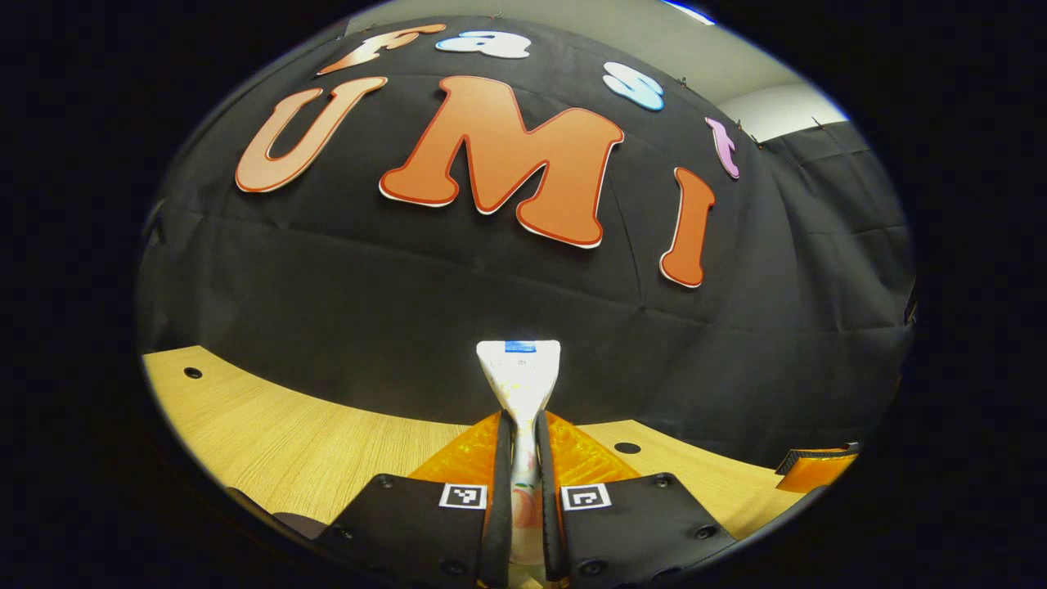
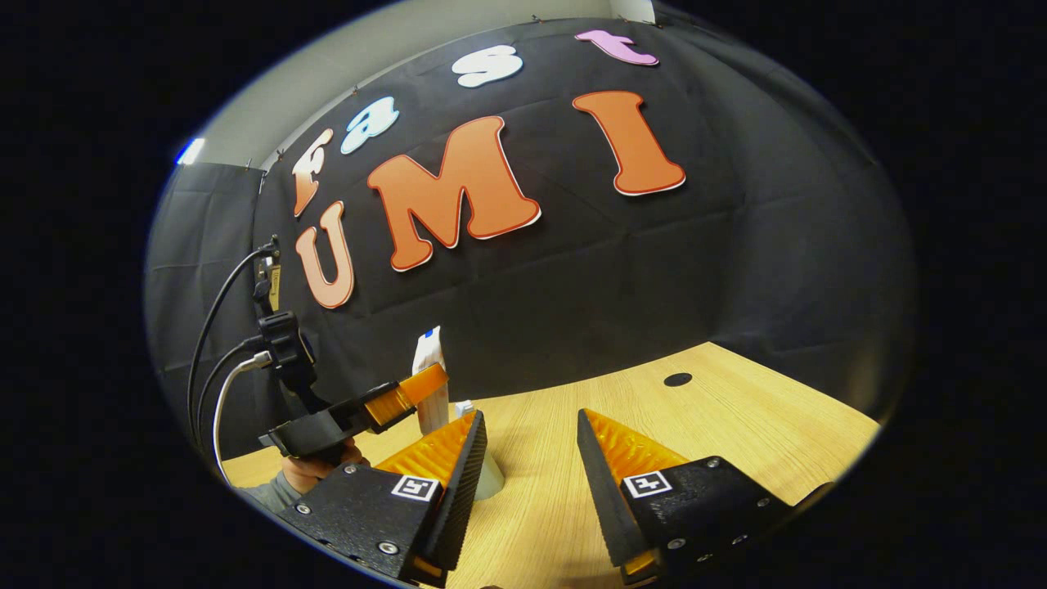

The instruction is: Put the toothbrush and toothpaste on the desktop into the cup, then pick up the cup and place it on the coaster on the desktop.

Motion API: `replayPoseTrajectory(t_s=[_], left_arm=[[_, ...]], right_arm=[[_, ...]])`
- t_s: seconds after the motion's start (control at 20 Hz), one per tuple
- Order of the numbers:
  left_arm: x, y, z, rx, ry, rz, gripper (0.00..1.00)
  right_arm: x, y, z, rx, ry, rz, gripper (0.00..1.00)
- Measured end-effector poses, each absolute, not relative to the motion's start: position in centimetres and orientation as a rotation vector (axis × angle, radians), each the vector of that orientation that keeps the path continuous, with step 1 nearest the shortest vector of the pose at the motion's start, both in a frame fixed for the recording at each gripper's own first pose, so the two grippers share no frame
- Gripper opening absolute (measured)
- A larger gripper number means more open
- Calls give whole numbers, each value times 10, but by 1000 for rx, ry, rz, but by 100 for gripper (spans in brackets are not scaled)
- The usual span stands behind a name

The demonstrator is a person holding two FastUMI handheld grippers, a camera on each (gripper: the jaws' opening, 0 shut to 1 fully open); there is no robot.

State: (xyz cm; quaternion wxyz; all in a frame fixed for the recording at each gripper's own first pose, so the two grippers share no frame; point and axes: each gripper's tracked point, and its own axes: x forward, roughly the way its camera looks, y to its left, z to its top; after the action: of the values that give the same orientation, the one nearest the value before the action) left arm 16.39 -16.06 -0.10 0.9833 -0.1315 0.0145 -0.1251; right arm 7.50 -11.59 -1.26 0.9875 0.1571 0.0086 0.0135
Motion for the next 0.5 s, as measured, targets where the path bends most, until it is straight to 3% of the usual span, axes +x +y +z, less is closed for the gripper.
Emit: replayPoseTrajectory(t_s=[0.25,0.4,0.45,0.5], left_arm=[[159,-163,-16,-268,88,-260,23],[152,-158,-19,-261,105,-247,31],[147,-154,-20,-254,111,-239,29],[147,-155,-23,-241,117,-236,34]], right_arm=[[71,-117,-13,325,15,17,68],[67,-112,-12,328,19,32,68],[66,-107,-12,325,19,43,68],[65,-103,-13,320,21,50,68]])
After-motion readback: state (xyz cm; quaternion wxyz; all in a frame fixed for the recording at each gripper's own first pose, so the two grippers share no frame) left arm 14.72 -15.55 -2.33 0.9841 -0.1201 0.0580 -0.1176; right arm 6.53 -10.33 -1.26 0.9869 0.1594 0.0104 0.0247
